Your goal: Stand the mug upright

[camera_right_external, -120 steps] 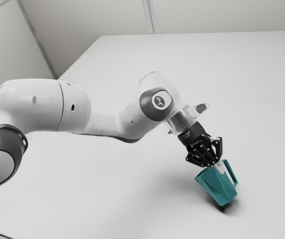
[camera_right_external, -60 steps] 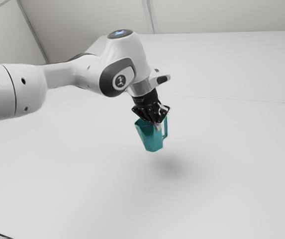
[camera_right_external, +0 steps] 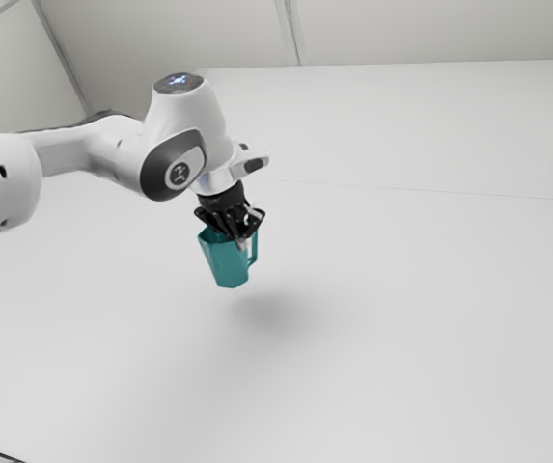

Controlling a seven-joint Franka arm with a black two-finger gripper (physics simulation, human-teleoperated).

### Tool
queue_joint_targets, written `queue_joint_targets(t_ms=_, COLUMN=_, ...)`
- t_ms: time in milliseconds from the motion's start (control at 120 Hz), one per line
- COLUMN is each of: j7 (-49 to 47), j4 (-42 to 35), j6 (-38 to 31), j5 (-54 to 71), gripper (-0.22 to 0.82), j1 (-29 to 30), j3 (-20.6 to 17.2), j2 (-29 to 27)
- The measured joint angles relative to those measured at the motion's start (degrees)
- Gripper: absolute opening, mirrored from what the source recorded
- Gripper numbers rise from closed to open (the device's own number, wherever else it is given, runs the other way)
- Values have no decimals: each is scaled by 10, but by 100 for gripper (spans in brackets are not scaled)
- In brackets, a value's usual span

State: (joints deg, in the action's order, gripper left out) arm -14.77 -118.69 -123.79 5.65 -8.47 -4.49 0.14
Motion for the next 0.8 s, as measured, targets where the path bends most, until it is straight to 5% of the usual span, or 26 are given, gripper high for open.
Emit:
queue_joint_targets(t_ms=542, j7=-8, j4=-78, j6=-129, j5=5, gripper=-18, j1=37, j3=0, j2=15)
queue_joint_targets(t_ms=800, j7=-13, j4=-79, j6=-149, j5=4, gripper=-18, j1=8, j3=0, j2=36)
